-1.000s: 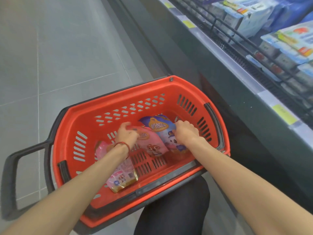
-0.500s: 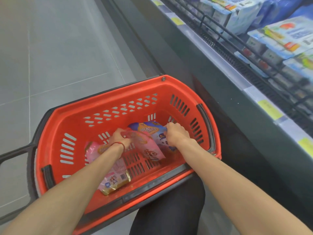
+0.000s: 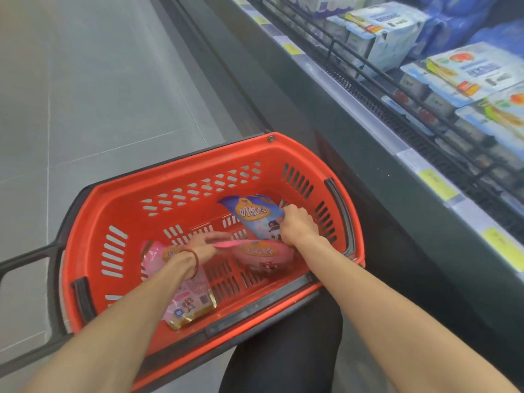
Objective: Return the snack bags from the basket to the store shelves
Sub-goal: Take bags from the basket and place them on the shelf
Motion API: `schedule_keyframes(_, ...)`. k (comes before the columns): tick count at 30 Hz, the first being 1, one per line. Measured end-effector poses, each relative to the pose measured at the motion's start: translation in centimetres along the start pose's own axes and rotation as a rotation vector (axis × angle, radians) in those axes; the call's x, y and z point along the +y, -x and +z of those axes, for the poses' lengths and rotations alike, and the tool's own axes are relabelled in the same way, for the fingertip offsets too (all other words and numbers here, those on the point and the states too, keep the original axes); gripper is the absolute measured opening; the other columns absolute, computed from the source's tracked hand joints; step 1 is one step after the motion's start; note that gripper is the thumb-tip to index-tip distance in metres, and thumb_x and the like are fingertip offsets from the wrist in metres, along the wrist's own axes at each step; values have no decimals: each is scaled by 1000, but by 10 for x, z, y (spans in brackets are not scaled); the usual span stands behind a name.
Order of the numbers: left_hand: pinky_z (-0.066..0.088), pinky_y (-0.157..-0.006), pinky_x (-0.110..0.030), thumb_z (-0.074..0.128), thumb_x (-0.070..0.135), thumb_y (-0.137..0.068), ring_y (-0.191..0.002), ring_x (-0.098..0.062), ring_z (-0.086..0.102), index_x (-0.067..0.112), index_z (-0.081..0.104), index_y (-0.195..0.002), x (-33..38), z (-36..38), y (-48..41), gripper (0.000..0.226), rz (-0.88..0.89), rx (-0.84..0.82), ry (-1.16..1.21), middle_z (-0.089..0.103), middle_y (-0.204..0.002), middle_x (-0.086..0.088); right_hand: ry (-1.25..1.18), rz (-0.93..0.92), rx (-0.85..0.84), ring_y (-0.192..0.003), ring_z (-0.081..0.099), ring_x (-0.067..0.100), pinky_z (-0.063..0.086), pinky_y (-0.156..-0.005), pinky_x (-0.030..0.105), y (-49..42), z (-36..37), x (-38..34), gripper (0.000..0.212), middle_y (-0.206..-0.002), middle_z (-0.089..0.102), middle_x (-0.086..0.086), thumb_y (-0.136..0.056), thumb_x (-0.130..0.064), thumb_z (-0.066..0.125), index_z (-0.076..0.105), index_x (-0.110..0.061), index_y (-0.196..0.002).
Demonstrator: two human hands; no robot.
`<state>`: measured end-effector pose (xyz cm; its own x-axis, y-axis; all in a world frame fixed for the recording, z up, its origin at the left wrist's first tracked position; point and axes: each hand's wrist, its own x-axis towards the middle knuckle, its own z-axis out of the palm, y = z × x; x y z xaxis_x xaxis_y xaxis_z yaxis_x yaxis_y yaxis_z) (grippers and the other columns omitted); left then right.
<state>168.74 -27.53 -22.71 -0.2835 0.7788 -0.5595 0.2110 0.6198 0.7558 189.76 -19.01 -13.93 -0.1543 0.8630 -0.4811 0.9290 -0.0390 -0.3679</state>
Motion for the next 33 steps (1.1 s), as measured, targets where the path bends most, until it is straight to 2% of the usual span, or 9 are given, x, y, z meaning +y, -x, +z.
schedule_keyframes(4, 44, -58, -6, 77, 9, -82, -74, -9, 63, 10, 75, -102, -3, 20, 5, 20, 53, -34, -118, 69, -81, 6, -42, 6, 23, -120, 57, 39, 41, -83, 40, -2, 4, 5, 28, -130, 58, 16, -101, -15, 54, 60, -13, -128)
schedule_keyframes(8, 46, -61, -8, 80, 19, -80, -84, -12, 62, 18, 70, -109, 5, 32, 9, 31, 133, -123, -224, 67, -94, 4, -74, 7, 23, -119, 57, 39, 41, -81, 40, 0, 5, 8, 26, -129, 58, 16, -102, -15, 53, 61, -12, -127)
schedule_keyframes(12, 55, -79, -35, 70, 19, -89, -88, -19, 66, 23, 77, -102, 22, 39, 11, 16, 213, -122, -438, 73, -98, 2, -148, -1, 53, -120, 56, 40, 39, -82, 38, 3, 3, 12, 29, -129, 58, 17, -102, -19, 52, 60, -13, -129)
schedule_keyframes(14, 56, -86, -40, 65, 21, -93, -96, -22, 69, 23, 75, -113, 31, 39, 15, 22, 252, -103, -436, 74, -105, -1, -176, -11, 83, -117, 57, 40, 41, -81, 39, 5, 1, 15, 29, -125, 59, 16, -102, -20, 52, 61, -13, -128)
schedule_keyframes(19, 50, -74, -27, 56, 25, -96, -96, -19, 69, 36, 65, -118, 58, 21, 24, 25, 418, 10, -436, 70, -106, 13, -312, -56, 205, -102, 62, 42, 40, -73, 36, 10, -15, 14, 21, -97, 62, 12, -96, -13, 52, 72, -16, -102)
schedule_keyframes(23, 45, -77, -1, 56, 26, -97, -93, 22, 58, 69, 57, -103, 88, 4, 36, 44, 547, 92, -391, 60, -91, 48, -403, -175, 307, -82, 62, 35, 39, -64, 37, 11, -34, 14, 27, -79, 65, 4, -98, -11, 46, 70, -11, -86)
schedule_keyframes(25, 53, -84, -18, 56, 25, -96, -95, 10, 65, 55, 64, -107, 104, -1, 38, 33, 603, 161, -365, 70, -95, 32, -503, -272, 350, -83, 64, 26, 46, -70, 38, 12, -45, 13, 29, -87, 73, 3, -100, -7, 47, 74, -10, -91)
schedule_keyframes(28, 55, -75, -41, 52, 34, -94, -83, -23, 69, 25, 66, -103, 124, -7, 39, 19, 686, 299, -374, 74, -87, 1, -602, -368, 473, -73, 57, 19, 44, -69, 39, 19, -61, 9, 21, -83, 70, -4, -100, -6, 49, 66, -12, -88)
schedule_keyframes(33, 42, -59, -30, 51, 37, -94, -64, -21, 58, 20, 66, -105, 158, -15, 49, 25, 805, 535, -253, 67, -74, 0, -741, -421, 593, -65, 70, 13, 56, -61, 41, 30, -97, 4, 13, -89, 75, -9, -104, -19, 48, 51, -21, -91)
